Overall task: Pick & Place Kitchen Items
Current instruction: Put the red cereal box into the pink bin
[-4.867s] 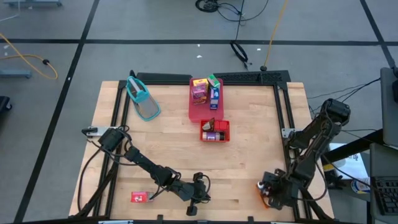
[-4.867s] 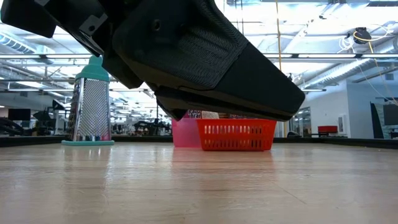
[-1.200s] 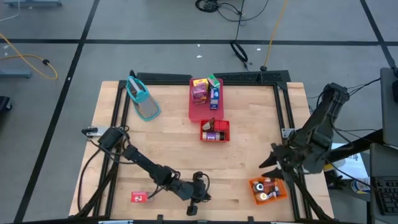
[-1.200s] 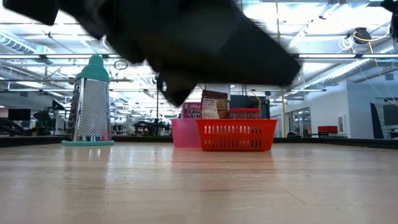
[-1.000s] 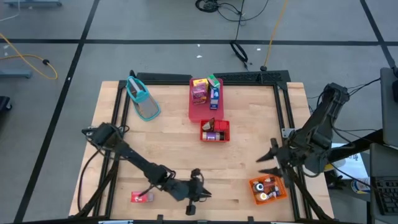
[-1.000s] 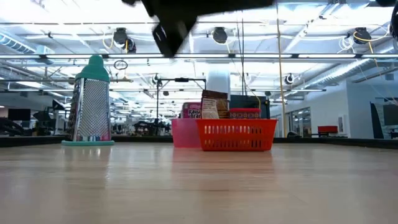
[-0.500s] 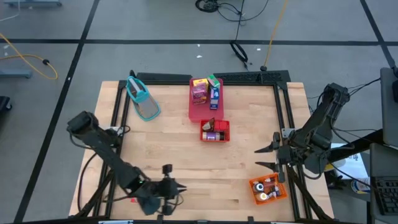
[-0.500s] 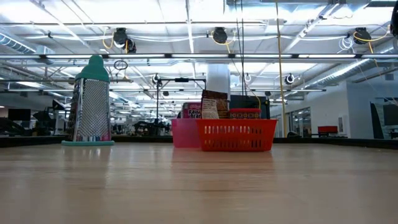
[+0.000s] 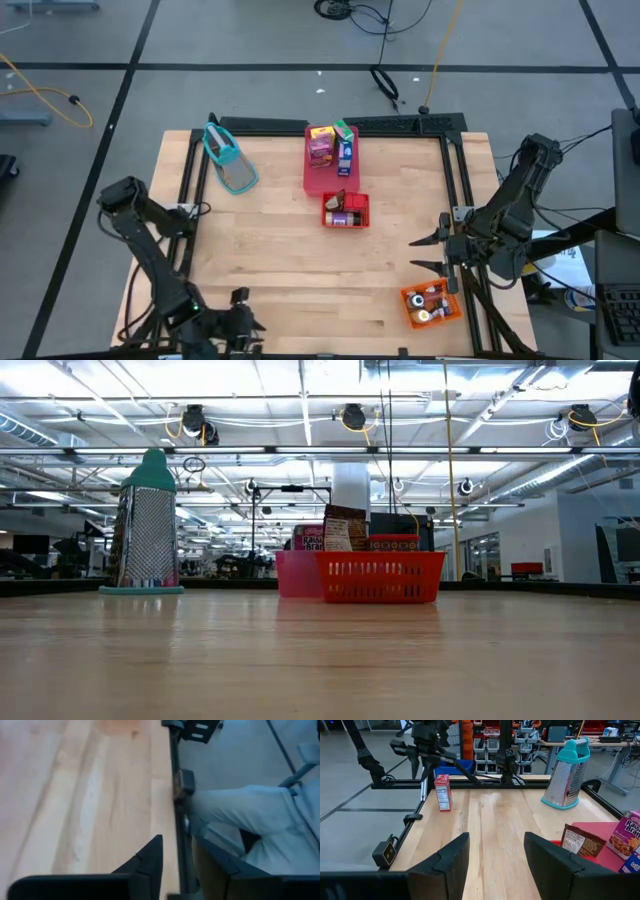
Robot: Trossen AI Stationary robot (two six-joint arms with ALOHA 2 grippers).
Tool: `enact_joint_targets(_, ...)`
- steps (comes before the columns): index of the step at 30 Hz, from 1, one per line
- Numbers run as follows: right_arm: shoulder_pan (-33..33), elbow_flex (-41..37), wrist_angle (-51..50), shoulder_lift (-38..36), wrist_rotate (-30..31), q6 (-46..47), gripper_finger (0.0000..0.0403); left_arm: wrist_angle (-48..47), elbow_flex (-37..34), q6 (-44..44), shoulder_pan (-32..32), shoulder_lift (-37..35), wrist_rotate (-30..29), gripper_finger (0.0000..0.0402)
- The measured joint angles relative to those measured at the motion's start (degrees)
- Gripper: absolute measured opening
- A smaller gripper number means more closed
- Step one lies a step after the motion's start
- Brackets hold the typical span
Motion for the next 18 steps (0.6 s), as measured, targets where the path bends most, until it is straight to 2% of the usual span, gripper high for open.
enact_joint_targets(11,0.00,-0.01,0.01,0.12,-0.02,0.01,0.0182,0.19,0.00,-4.75,-1.37,0.00,2.53,0.0169)
enact_joint_targets(18,0.00,-0.01,0.01,0.12,-0.02,0.00,0.0183,-0.02,0.00,-4.95,0.00,0.00,3.76,0.0190)
